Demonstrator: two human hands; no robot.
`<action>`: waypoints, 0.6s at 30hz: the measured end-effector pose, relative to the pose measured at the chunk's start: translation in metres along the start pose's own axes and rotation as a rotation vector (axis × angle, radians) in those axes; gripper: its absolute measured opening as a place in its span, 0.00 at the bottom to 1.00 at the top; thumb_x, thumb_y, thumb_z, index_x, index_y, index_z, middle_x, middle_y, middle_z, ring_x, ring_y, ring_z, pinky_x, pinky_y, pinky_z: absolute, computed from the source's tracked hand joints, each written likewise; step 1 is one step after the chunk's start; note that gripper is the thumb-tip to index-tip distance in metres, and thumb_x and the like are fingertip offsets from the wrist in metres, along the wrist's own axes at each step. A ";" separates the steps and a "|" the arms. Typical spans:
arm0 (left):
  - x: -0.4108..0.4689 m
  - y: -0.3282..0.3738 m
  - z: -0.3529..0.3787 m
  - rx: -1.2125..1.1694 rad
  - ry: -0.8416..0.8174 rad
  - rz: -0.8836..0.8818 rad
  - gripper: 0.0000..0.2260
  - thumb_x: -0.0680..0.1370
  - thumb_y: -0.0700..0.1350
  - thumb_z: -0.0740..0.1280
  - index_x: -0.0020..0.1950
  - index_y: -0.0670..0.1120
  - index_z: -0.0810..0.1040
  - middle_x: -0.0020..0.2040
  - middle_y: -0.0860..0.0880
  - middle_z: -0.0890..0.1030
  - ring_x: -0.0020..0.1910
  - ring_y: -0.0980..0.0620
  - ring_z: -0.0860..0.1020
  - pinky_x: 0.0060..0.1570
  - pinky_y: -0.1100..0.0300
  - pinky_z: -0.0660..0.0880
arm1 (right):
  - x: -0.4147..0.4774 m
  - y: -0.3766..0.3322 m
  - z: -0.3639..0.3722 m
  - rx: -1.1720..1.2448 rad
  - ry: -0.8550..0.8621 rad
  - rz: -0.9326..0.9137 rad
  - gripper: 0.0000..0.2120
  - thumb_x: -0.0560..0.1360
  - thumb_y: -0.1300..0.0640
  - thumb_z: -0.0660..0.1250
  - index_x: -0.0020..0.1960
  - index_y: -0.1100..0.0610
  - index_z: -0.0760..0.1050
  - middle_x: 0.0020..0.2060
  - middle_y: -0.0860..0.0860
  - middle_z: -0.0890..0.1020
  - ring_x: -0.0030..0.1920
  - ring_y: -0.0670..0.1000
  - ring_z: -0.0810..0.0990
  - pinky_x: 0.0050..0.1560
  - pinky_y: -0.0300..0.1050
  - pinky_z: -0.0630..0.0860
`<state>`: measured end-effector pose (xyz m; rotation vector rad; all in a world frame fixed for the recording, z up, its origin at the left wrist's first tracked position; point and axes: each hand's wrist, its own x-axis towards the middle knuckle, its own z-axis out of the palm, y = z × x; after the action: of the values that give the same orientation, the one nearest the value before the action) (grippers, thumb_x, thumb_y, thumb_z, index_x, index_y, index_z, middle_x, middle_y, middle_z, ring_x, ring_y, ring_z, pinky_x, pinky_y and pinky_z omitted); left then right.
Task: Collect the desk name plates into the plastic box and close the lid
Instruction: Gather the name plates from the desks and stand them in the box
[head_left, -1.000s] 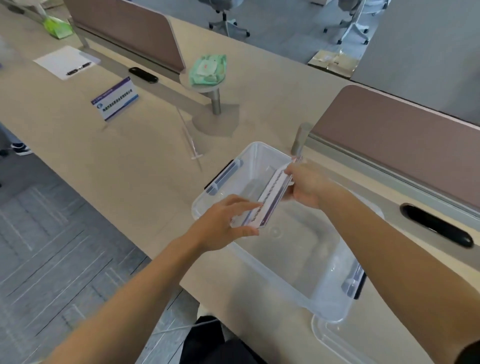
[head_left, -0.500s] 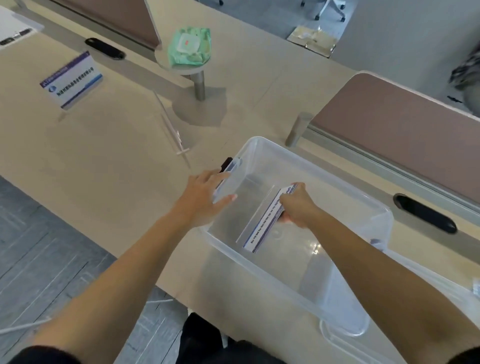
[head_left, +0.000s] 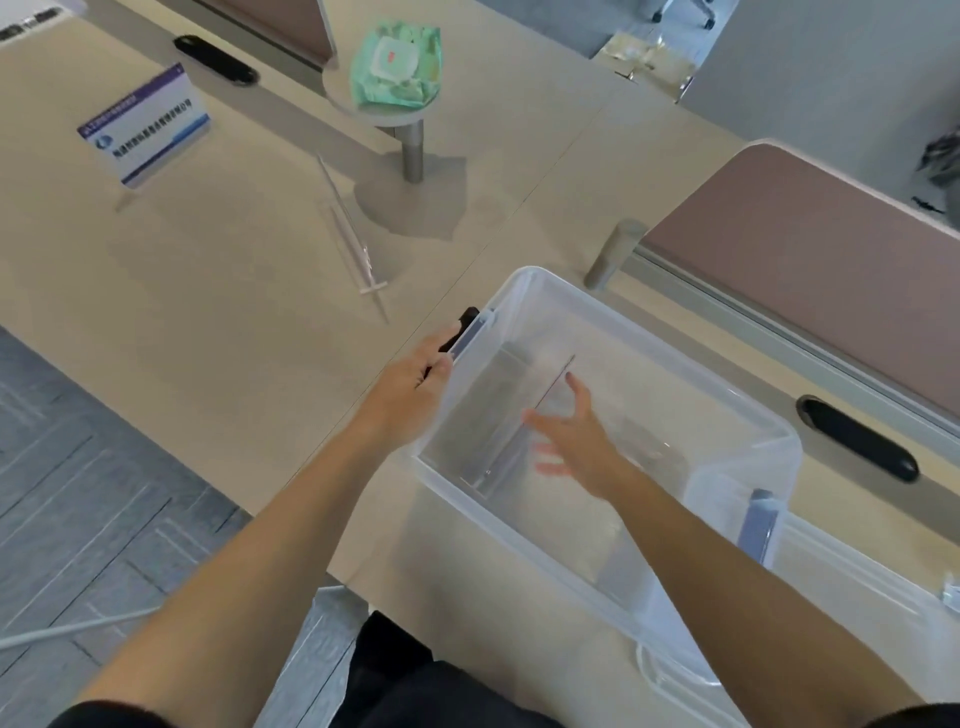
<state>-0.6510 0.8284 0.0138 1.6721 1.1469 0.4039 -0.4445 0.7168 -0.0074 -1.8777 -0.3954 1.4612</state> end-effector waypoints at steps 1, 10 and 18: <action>0.000 0.000 0.000 -0.005 -0.006 0.002 0.18 0.83 0.50 0.54 0.72 0.66 0.66 0.50 0.52 0.81 0.42 0.56 0.76 0.44 0.61 0.71 | -0.003 0.007 0.003 -0.024 -0.058 0.031 0.49 0.68 0.48 0.79 0.74 0.30 0.48 0.71 0.58 0.67 0.65 0.62 0.75 0.52 0.59 0.81; -0.004 0.007 0.001 0.003 0.023 0.017 0.19 0.82 0.51 0.55 0.64 0.77 0.64 0.48 0.46 0.81 0.53 0.41 0.78 0.53 0.46 0.75 | 0.010 0.017 0.017 0.075 -0.189 0.032 0.50 0.67 0.51 0.81 0.70 0.22 0.51 0.78 0.55 0.55 0.67 0.60 0.72 0.55 0.60 0.78; -0.001 0.003 0.000 -0.008 0.011 0.001 0.20 0.82 0.50 0.55 0.67 0.75 0.62 0.43 0.58 0.78 0.59 0.47 0.77 0.58 0.53 0.73 | 0.024 0.012 0.030 0.158 -0.252 -0.046 0.57 0.52 0.43 0.85 0.70 0.24 0.54 0.78 0.55 0.56 0.76 0.58 0.61 0.62 0.61 0.75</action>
<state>-0.6500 0.8273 0.0163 1.6656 1.1518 0.4184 -0.4669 0.7335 -0.0358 -1.5570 -0.4252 1.6528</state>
